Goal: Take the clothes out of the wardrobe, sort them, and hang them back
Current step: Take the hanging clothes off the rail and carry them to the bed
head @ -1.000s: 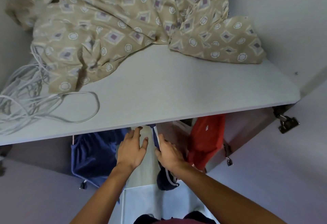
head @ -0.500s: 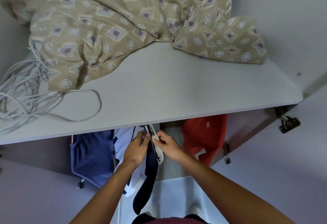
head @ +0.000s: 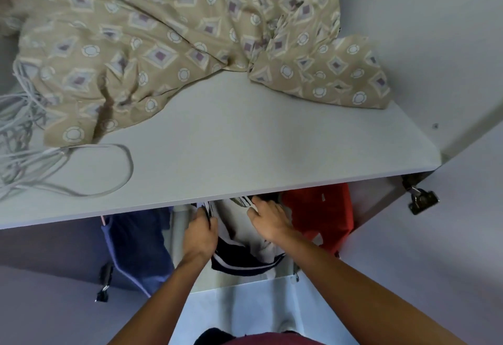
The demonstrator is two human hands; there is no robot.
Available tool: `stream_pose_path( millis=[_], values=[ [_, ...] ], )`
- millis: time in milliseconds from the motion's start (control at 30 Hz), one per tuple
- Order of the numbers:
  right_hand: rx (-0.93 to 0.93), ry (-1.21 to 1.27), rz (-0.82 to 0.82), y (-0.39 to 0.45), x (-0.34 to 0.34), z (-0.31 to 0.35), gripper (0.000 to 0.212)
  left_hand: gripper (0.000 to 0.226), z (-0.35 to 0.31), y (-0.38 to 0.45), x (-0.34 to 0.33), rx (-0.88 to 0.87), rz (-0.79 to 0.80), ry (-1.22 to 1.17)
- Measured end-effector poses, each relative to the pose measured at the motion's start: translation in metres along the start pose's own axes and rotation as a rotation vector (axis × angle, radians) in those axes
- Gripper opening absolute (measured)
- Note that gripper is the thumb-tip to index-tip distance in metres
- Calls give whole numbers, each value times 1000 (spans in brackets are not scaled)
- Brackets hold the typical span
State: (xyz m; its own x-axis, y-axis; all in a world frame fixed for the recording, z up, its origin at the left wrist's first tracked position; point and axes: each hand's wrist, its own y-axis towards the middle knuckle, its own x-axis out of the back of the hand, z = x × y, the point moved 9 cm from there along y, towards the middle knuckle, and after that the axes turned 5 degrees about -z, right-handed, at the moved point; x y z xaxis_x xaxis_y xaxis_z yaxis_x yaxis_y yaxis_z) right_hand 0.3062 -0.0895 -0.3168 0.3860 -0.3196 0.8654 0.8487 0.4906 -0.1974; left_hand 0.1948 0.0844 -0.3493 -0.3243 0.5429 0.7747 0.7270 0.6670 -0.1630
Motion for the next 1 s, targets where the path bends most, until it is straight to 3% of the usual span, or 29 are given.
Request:
stream_pose_path(
  millis=[100, 200, 400, 767, 1000],
  values=[
    [7, 39, -9, 5, -2, 4, 33, 9, 27, -3, 17, 36, -64, -10],
    [-4, 121, -12, 9, -9, 14, 33, 20, 41, -2, 30, 53, -94, -49],
    [-48, 377, -144, -7, -1, 26, 26, 33, 22, -12, 57, -17, -220, -258],
    [-14, 553, -336, -93, -3, 40, 39, 46, 52, -92, 80, -100, -216, -362],
    [-12, 685, -198, -139, -48, 57, 46, 60, 118, -133, 75, 34, -207, -370]
  ],
)
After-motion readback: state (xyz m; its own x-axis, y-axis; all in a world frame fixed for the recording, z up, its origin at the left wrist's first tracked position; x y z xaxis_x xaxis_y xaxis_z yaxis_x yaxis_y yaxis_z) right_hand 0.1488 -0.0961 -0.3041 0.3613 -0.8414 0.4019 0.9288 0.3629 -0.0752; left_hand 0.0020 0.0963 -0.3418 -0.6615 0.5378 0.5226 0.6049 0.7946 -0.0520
